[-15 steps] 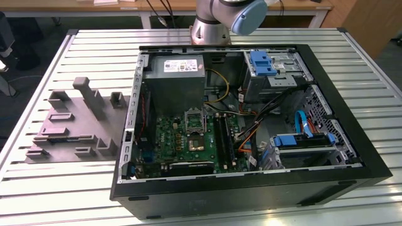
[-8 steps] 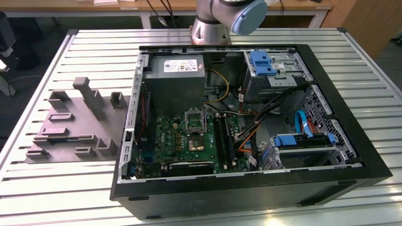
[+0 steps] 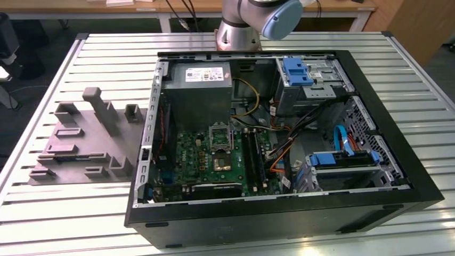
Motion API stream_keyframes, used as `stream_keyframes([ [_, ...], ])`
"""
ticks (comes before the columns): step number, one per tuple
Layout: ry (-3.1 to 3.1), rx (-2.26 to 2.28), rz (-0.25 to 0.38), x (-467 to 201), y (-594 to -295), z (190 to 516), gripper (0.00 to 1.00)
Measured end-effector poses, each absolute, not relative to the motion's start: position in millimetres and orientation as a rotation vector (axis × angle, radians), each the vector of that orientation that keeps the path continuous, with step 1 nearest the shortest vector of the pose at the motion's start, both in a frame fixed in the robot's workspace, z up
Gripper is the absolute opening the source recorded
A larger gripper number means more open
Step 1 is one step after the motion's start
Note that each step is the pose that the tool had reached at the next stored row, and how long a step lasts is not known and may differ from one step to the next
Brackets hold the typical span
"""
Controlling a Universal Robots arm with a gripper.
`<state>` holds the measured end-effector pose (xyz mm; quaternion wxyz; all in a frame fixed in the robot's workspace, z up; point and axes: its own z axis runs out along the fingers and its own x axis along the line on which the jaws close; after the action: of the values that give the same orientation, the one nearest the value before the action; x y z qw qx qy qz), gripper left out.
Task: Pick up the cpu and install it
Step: 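Pick up the cpu and move it towards the insertion slot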
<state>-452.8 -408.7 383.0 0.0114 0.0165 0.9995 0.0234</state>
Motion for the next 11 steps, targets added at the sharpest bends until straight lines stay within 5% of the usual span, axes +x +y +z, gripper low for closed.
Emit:
stream_keyframes([
  [11, 3.118, 0.051, 0.073, -449.6, -408.8, 382.9, 0.47],
])
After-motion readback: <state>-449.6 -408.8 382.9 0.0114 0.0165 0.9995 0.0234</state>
